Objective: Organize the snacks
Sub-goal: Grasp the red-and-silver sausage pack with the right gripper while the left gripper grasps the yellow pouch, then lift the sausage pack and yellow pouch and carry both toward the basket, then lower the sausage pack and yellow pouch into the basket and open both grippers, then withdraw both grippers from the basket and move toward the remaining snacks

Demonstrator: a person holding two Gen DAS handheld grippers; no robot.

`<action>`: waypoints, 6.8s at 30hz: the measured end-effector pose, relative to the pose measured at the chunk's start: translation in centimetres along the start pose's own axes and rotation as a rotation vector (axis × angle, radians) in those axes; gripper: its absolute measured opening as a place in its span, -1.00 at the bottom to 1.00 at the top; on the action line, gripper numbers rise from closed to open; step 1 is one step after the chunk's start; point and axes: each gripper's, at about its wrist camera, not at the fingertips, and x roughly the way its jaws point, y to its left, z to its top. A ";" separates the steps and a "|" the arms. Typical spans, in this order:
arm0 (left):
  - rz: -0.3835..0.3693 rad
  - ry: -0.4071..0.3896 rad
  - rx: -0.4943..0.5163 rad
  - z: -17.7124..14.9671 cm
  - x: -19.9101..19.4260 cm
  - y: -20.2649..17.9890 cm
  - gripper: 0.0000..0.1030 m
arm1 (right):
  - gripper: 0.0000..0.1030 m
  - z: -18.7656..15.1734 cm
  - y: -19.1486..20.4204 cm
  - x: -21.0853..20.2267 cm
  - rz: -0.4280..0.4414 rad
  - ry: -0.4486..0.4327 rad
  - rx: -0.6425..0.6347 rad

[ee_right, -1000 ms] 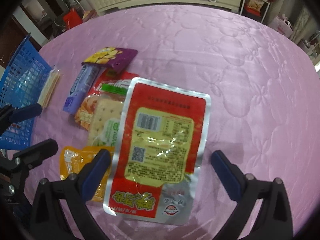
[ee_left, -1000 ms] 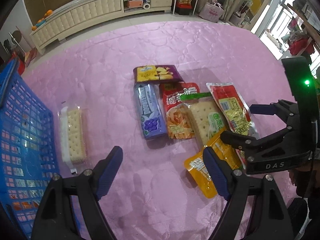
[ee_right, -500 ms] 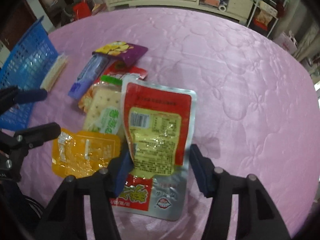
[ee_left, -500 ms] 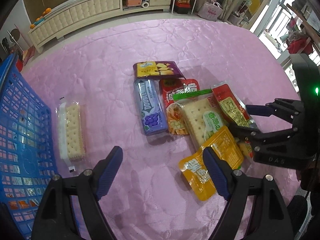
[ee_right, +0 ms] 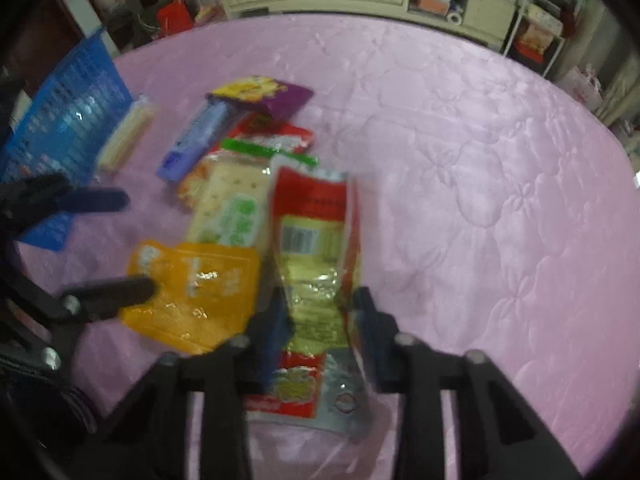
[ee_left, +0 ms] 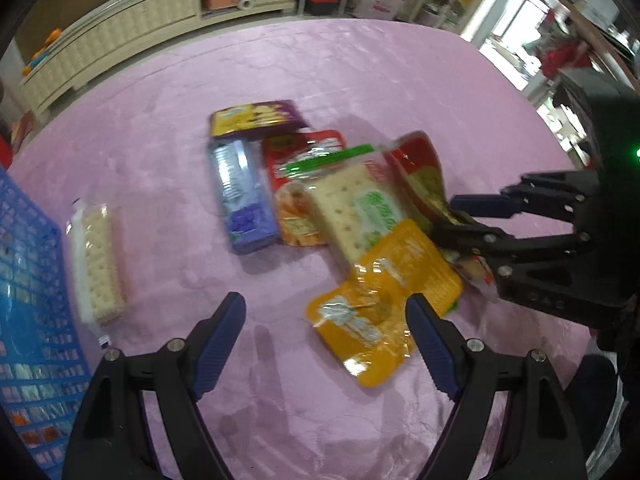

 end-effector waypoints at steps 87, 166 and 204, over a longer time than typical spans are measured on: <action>0.234 -0.320 -0.083 -9.8 -25.0 12.4 -0.90 | -0.95 7.4 23.9 -17.1 0.320 -0.385 -0.102; 0.134 -0.286 -0.091 -7.6 -20.0 13.6 -0.09 | 0.67 8.4 21.3 -10.7 0.136 -0.245 -0.001; 0.144 -0.320 0.001 -6.9 -20.2 0.0 0.56 | 0.67 -0.9 11.9 -16.9 0.042 -0.271 0.092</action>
